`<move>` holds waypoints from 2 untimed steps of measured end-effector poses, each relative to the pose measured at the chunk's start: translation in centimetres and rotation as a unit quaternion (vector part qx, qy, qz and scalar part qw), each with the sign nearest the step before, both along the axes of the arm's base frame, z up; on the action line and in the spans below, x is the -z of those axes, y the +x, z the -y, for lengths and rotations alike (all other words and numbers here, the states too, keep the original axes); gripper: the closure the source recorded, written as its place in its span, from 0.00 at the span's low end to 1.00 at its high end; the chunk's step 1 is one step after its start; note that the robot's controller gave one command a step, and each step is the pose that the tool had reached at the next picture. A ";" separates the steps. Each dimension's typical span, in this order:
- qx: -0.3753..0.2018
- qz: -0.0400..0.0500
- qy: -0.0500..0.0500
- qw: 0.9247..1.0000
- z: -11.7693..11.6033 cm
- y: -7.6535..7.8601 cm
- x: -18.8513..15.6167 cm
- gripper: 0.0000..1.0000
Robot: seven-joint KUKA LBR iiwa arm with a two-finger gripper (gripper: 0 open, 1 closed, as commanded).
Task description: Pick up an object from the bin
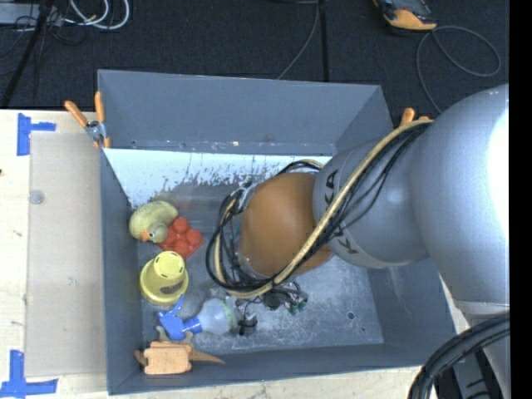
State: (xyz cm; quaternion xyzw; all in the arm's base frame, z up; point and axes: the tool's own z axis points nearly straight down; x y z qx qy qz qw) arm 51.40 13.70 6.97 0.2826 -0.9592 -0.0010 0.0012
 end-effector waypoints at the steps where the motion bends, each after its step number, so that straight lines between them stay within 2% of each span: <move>1: 0.001 0.000 0.000 1.000 0.0 0.0 0.0 1.00; 2: -0.021 -0.001 0.000 1.000 0.4 1.3 -6.8 1.00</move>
Offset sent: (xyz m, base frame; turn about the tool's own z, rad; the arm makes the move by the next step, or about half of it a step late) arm 0.0125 -0.0042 0.0683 -0.0457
